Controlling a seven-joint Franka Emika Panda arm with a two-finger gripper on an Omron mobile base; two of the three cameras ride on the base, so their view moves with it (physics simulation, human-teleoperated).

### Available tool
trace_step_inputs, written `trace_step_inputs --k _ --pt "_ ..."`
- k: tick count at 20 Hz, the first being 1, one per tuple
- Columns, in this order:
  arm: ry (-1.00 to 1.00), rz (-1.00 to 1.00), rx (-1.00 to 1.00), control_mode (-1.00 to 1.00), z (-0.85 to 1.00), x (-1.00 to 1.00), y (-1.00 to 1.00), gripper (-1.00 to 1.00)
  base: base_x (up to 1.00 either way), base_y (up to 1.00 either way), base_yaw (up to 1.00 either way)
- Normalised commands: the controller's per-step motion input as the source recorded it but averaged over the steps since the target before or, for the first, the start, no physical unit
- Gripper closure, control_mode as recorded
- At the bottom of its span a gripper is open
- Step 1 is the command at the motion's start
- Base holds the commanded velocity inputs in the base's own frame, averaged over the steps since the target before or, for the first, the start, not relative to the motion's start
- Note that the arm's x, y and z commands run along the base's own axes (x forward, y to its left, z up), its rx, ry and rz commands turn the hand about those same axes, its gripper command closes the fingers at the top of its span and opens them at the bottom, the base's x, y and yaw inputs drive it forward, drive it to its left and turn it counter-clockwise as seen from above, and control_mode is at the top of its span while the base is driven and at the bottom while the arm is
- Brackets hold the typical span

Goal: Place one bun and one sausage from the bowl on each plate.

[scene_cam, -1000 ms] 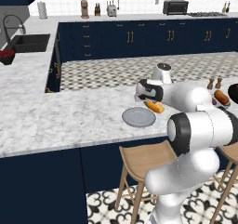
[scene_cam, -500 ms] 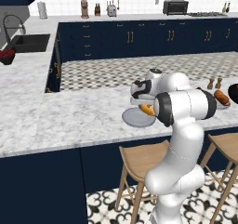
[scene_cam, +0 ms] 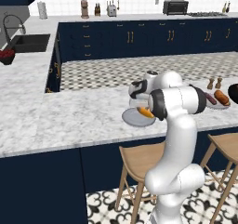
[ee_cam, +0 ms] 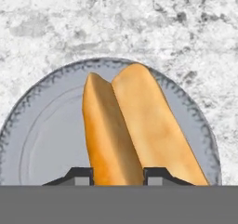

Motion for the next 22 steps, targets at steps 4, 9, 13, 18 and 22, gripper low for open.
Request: trace_step_inputs --k 4,9,13,18,22 --pt "0.00 0.00 0.00 -1.00 0.00 0.00 0.00 -1.00 0.00 0.00 0.00" --pt "-0.01 0.00 0.00 -1.00 0.07 -0.13 0.02 -1.00 0.00 0.00 0.00" --pt "0.00 -0.02 0.00 -1.00 0.50 -0.59 0.00 -1.00 0.00 0.00 0.00" --pt "0.00 -0.10 0.00 -1.00 0.72 -0.98 0.07 -1.00 0.00 0.00 0.00" --pt "0.04 -0.10 0.00 -1.00 0.87 -1.00 0.04 -1.00 0.00 0.00 0.00"
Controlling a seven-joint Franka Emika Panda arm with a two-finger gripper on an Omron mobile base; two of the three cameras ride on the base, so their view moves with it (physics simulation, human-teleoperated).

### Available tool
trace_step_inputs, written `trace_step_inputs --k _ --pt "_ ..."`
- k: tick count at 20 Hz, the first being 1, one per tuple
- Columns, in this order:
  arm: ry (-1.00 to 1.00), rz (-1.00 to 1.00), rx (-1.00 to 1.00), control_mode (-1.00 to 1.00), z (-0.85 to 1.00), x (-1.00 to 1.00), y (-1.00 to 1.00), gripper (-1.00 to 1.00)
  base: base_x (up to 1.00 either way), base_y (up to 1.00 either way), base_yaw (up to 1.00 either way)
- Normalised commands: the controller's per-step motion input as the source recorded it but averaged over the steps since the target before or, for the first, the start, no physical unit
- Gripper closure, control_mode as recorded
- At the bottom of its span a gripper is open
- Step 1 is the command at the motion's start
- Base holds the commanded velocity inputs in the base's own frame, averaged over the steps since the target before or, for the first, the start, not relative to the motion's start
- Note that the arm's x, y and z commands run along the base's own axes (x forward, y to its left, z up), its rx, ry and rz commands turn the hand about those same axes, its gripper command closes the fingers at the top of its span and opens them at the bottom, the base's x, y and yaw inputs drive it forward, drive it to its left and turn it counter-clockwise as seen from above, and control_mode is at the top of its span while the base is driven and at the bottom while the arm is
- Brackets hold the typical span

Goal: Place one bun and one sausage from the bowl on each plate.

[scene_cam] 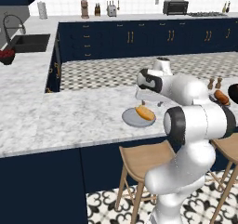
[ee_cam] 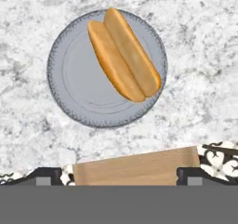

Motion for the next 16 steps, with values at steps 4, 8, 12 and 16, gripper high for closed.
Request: trace_step_inputs --k 4,8,12,16 --pt "0.02 -0.09 0.00 -1.00 0.61 -1.00 0.00 -1.00 0.00 0.00 0.00" --pt "0.00 -0.01 -0.10 -1.00 0.34 -1.00 0.05 -1.00 0.00 0.00 0.00" --pt "0.00 0.00 -0.10 -1.00 0.20 -0.84 0.06 -1.00 0.00 0.00 0.00" --pt "0.00 0.00 -0.01 -1.00 0.24 -0.36 0.00 -1.00 0.00 0.00 0.00"
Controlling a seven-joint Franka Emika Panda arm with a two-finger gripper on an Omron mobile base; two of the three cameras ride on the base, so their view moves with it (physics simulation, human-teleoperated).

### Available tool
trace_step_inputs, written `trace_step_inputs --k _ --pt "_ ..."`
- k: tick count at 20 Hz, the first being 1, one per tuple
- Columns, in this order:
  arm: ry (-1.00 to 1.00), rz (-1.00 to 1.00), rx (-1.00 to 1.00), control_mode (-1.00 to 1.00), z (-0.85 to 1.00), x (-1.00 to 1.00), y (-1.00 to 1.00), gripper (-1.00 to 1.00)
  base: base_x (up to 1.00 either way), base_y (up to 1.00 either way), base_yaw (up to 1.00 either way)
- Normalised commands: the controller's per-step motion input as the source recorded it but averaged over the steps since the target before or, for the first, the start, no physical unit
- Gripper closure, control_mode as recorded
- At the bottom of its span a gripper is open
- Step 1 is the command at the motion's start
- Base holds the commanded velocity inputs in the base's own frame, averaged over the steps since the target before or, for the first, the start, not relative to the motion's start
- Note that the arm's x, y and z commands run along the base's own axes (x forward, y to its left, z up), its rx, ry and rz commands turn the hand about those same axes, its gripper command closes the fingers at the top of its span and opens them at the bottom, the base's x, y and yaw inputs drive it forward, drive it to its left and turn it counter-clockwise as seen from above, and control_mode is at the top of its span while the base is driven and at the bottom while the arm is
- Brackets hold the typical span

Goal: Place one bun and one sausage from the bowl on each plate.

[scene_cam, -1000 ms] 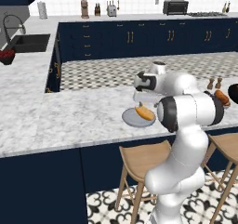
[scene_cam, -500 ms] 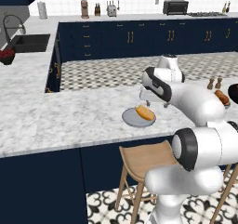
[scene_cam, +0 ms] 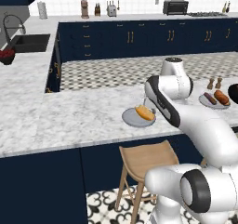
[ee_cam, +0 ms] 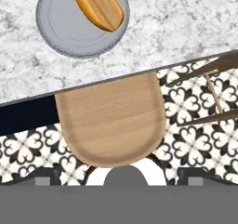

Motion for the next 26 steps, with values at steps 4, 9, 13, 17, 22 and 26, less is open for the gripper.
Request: trace_step_inputs --k 4,9,13,17,22,26 --pt "0.00 0.00 0.00 1.00 0.00 0.00 0.00 -1.00 -0.90 -0.34 0.00" --pt "0.00 0.00 0.00 1.00 0.00 0.00 0.00 -1.00 -0.15 -1.00 0.00" --pt "0.00 0.00 0.00 1.00 0.00 0.00 0.00 -1.00 0.00 -1.00 -0.01" --pt "0.00 0.00 0.00 1.00 0.00 0.00 0.00 -1.00 0.00 -1.00 0.00" --pt "0.00 0.00 0.00 1.00 0.00 0.00 0.00 -1.00 0.00 -1.00 0.00" --pt "0.00 0.00 0.00 1.00 0.00 0.00 0.00 -1.00 0.01 -0.99 0.00"
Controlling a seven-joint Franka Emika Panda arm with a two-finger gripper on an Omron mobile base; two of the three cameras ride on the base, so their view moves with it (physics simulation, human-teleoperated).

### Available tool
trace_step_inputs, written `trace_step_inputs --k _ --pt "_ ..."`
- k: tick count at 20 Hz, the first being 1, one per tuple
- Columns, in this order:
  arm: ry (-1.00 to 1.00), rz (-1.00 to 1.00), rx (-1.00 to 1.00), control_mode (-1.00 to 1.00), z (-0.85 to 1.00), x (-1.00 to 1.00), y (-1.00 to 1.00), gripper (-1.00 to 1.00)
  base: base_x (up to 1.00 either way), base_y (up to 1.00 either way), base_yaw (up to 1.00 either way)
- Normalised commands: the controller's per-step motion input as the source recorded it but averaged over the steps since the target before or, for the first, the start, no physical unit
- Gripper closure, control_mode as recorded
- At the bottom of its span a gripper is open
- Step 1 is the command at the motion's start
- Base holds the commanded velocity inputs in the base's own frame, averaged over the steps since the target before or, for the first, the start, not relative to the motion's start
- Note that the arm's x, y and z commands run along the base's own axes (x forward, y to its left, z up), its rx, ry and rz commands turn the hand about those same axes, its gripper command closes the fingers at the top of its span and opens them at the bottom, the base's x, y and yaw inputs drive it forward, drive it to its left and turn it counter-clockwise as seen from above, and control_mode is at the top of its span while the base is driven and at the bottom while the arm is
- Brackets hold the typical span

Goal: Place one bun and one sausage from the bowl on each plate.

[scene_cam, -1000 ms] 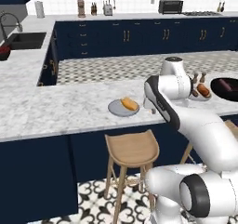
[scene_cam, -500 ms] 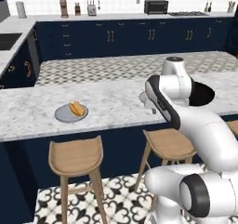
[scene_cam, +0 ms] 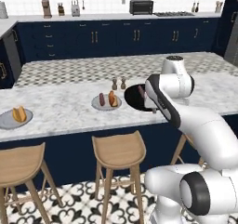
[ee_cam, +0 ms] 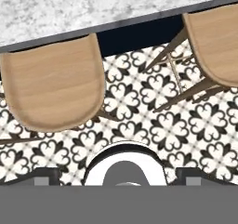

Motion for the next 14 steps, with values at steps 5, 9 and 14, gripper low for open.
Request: trace_step_inputs --k 5,9,14 --pt "0.00 0.00 0.00 1.00 0.00 0.00 0.00 -1.00 0.22 -0.67 0.00" --pt "0.00 0.00 0.00 1.00 0.00 0.00 0.00 -1.00 0.49 -0.31 0.00" --pt "0.00 0.00 0.00 1.00 0.00 0.00 0.00 -1.00 0.63 -0.01 0.00"
